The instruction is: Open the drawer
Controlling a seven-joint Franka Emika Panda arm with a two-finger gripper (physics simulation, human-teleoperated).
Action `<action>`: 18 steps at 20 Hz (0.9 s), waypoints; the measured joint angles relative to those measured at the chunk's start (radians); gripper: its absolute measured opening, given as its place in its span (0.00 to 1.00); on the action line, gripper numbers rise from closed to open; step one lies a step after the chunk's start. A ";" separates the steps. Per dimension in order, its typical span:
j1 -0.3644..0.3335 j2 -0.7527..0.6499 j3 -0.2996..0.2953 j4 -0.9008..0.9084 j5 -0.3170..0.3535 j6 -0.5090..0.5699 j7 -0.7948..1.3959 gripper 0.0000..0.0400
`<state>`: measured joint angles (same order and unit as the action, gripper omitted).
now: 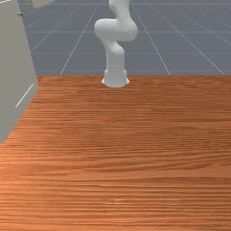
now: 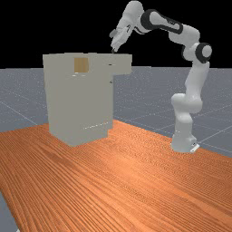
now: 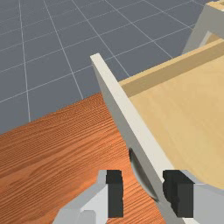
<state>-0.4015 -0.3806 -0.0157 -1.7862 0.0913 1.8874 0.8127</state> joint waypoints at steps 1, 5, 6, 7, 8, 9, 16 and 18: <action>0.003 -0.004 0.009 -0.003 -0.001 -0.002 0.003 0.33; 0.003 -0.023 0.035 -0.019 -0.009 -0.006 0.014 0.29; 0.002 -0.025 0.039 -0.021 -0.010 -0.006 0.015 0.29; 0.002 -0.031 0.044 -0.027 -0.006 -0.005 0.013 0.28; 0.004 -0.036 0.050 -0.032 -0.004 -0.006 0.013 0.26; 0.004 -0.041 0.055 -0.036 -0.004 -0.006 0.013 0.26; 0.007 -0.066 0.097 -0.056 0.004 -0.008 0.026 0.30; 0.005 -0.070 0.107 -0.059 0.003 -0.009 0.030 0.31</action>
<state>-0.3964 -0.4507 0.0916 -1.8448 0.0941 1.8780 0.8428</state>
